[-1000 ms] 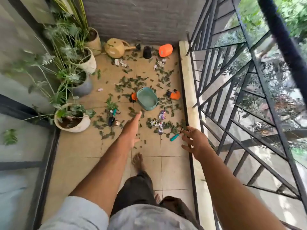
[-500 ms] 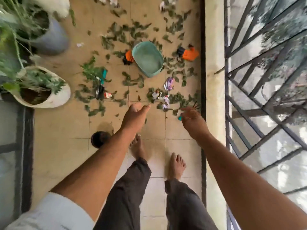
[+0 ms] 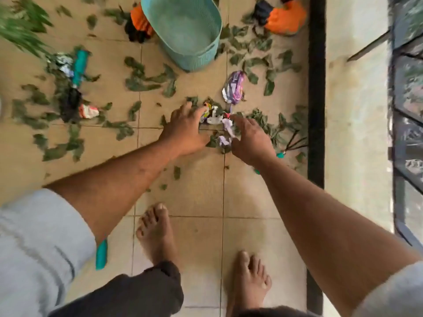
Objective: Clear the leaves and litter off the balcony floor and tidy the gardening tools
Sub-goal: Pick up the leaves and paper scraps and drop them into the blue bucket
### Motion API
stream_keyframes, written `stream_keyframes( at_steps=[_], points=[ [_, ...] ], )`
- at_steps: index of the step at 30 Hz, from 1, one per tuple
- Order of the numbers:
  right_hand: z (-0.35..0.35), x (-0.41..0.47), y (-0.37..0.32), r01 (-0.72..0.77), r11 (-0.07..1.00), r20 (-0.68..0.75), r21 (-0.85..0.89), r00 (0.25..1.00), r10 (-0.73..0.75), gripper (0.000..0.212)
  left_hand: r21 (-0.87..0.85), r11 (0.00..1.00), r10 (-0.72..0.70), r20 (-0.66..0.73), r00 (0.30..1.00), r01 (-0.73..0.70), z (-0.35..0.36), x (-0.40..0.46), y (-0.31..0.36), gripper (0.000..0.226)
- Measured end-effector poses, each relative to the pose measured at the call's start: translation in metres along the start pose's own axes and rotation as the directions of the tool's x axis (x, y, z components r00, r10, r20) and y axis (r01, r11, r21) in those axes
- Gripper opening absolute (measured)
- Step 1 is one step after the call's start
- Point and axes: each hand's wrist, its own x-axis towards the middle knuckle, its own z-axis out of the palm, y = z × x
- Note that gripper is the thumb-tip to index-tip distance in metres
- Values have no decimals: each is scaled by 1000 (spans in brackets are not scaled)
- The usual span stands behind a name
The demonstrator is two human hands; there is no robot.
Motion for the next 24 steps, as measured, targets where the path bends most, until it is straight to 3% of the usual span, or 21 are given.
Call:
stream_keyframes(
  at_steps=[4, 8, 11, 13, 16, 20, 22, 24],
  points=[
    [26, 56, 8, 75, 979, -51, -192, 995, -86, 81, 175, 983, 55, -12, 998, -52, 23, 38, -19, 104],
    [33, 101, 12, 163, 925, 55, -344, 987, -154, 100, 310, 937, 136, 97, 986, -159, 39, 61, -38, 118],
    [30, 126, 8, 211, 882, 105, -421, 977, -184, 102, 387, 894, 198, 112, 974, -226, 41, 80, -40, 110],
    [25, 138, 0, 253, 867, 119, -429, 968, -223, 86, 395, 883, 227, 116, 967, -255, 34, 90, -35, 94],
    [12, 149, -21, 314, 846, 210, -432, 947, -244, 67, 327, 897, 286, 87, 954, -299, 20, 96, -32, 66],
    [-12, 142, -51, 288, 872, 225, -395, 951, -212, 73, 97, 963, 244, 74, 967, -251, -7, 87, -37, 56],
    [-27, 128, -60, 246, 930, 174, -272, 963, -204, 69, -17, 982, 187, 57, 981, -186, -29, 73, -40, 48],
    [-41, 110, -66, 190, 976, 132, -109, 976, -175, 61, -146, 983, 111, 21, 994, -107, -49, 54, -46, 27]
  ],
)
